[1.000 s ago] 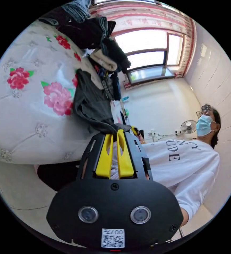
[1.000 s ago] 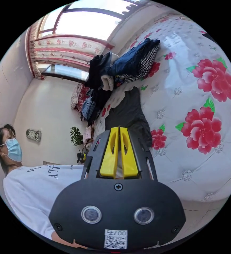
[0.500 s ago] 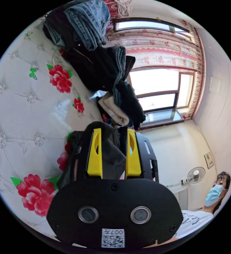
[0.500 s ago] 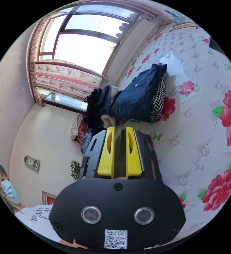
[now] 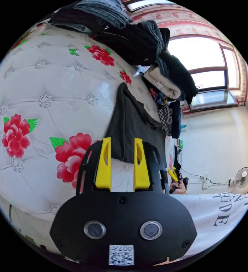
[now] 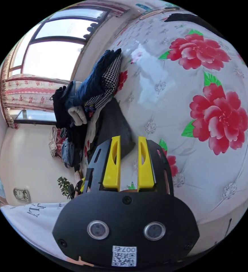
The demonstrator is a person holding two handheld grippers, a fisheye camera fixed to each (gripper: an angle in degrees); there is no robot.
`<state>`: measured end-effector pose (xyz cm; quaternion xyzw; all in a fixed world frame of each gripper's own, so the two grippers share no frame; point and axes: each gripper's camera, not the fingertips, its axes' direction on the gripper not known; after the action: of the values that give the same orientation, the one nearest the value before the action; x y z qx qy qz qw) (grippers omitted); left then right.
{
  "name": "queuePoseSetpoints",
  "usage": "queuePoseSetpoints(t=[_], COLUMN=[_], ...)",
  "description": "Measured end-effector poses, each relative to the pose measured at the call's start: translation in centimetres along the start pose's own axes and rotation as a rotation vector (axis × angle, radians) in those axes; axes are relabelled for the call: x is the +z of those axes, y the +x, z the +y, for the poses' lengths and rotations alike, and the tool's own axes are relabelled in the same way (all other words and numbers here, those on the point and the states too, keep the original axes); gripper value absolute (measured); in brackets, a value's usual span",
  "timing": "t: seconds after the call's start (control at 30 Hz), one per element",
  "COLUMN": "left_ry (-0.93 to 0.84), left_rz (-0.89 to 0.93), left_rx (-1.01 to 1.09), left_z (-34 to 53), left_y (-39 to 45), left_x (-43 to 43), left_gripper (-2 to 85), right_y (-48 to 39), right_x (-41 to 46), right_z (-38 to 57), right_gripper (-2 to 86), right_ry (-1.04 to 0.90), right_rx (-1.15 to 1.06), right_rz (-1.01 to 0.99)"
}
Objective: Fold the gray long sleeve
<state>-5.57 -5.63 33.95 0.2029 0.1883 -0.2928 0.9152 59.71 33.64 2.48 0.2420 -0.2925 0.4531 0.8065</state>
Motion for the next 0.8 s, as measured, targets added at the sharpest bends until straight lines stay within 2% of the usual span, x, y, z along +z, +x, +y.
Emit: queuePoseSetpoints(t=[0.17,0.27,0.33,0.4,0.47,0.53,0.6,0.7,0.8], left_ry=[-0.086,-0.04,-0.026,-0.026,0.023,0.088,0.123,0.143,0.114], left_rz=[0.025,0.051,0.093,0.206,0.316,0.396,0.414,0.391,0.337], left_rx=[-0.035,-0.091,-0.164,-0.23,-0.278,-0.218,-0.066,0.042,-0.019], left_z=[0.3,1.3,0.8,-0.7,-2.2,-3.9,-5.2,-3.7,0.2], left_y=[0.7,0.2,-1.0,-2.3,-2.3,-0.4,3.5,5.7,3.4], left_x=[2.2,2.6,2.8,3.6,3.0,1.2,-2.1,-5.7,-6.3], left_gripper=[15.4,14.6,11.9,3.9,0.9,0.0,-0.4,-0.6,-0.6], right_y=[0.7,0.8,1.7,2.2,0.8,-2.1,-5.5,-8.2,-5.8], right_x=[5.2,7.0,7.7,8.4,8.7,7.8,6.1,2.5,0.6], right_z=[-0.4,-0.5,-1.4,-2.3,-4.1,-5.3,-5.8,-4.6,-1.7], right_gripper=[9.4,8.5,7.5,6.4,5.0,4.0,3.0,1.8,1.1], right_ry=[-0.163,-0.138,-0.107,-0.071,-0.055,-0.029,-0.022,0.007,0.005], right_rx=[0.076,0.074,0.132,0.191,0.222,0.13,0.005,-0.139,-0.137], right_rz=[-0.11,-0.117,-0.164,-0.237,-0.328,-0.402,-0.447,-0.466,-0.412])
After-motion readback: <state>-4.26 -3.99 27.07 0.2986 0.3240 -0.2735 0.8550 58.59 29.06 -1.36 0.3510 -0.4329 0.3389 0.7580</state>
